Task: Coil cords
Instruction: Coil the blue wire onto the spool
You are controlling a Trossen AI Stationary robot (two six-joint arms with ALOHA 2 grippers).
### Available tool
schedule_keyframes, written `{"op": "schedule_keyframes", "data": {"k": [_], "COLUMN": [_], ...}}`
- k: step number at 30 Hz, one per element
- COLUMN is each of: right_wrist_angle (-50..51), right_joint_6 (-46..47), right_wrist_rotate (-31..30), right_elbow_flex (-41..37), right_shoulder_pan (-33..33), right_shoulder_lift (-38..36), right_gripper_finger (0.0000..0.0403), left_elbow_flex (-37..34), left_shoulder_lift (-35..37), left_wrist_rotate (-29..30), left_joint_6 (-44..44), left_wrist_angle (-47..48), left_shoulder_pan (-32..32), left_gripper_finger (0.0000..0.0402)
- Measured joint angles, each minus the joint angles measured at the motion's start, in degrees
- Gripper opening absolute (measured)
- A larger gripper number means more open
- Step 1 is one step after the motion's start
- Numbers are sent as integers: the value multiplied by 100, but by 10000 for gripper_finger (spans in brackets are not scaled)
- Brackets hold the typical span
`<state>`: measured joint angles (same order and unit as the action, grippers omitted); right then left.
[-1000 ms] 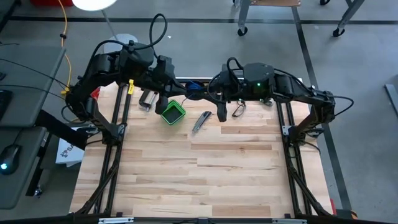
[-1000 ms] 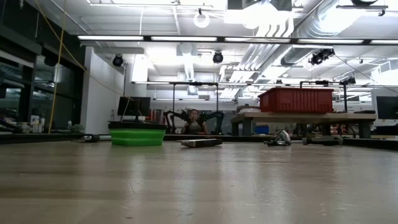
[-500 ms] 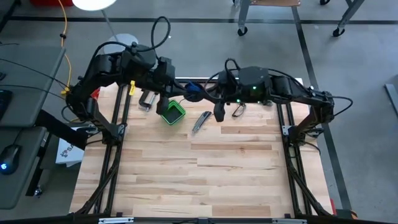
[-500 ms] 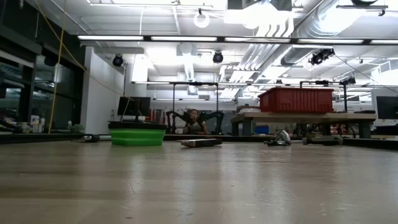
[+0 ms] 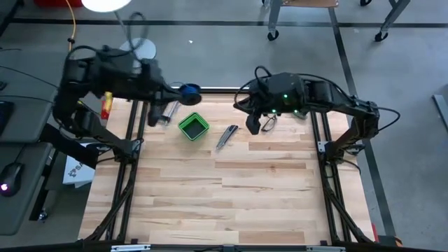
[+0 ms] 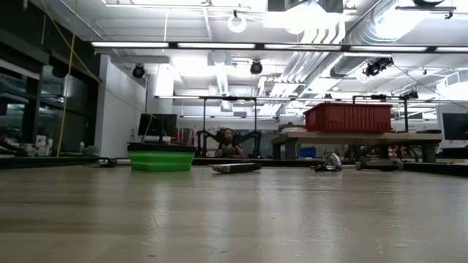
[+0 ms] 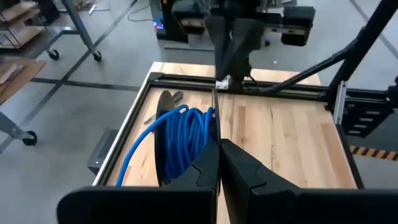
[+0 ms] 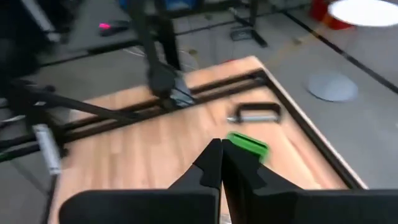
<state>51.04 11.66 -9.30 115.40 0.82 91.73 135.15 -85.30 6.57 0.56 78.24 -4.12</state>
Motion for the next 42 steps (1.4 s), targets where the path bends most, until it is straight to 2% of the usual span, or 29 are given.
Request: {"op": "schedule_keyframes", "data": {"k": [3,6,11,16,20,23,29,42], "right_wrist_angle": [-489,-1191,-1766,-1872,-1997,-1954,-1978,-2112], "right_joint_6": [-163,-276,-304,-521,-849,-1025,-1067,-1320], "right_wrist_rotate": [545,833,850,875,670,529,206,37], "right_elbow_flex": [-9,-3,-3,-3,-3,-3,-3,9], "right_shoulder_pan": [-4,-22,-22,-59,-141,-175,-185,-448], "right_shoulder_lift": [21,10,12,12,12,12,12,-110], "right_gripper_finger": [0,0,11,62,103,118,122,122], "left_elbow_flex": [0,-33,-5,-29,-15,-11,-20,-20], "left_shoulder_lift": [-41,-205,-327,-530,-550,-589,-649,-629], "left_wrist_rotate": [0,-145,-474,-561,-646,-722,-711,-510], "left_joint_6": [-15,-124,-350,-426,-426,-426,-429,-413], "left_wrist_angle": [-189,-527,-1206,-1345,-1475,-1525,-1555,-1209], "left_shoulder_pan": [16,16,17,15,13,11,7,43], "left_gripper_finger": [0,0,1,1,1,1,1,0]}}
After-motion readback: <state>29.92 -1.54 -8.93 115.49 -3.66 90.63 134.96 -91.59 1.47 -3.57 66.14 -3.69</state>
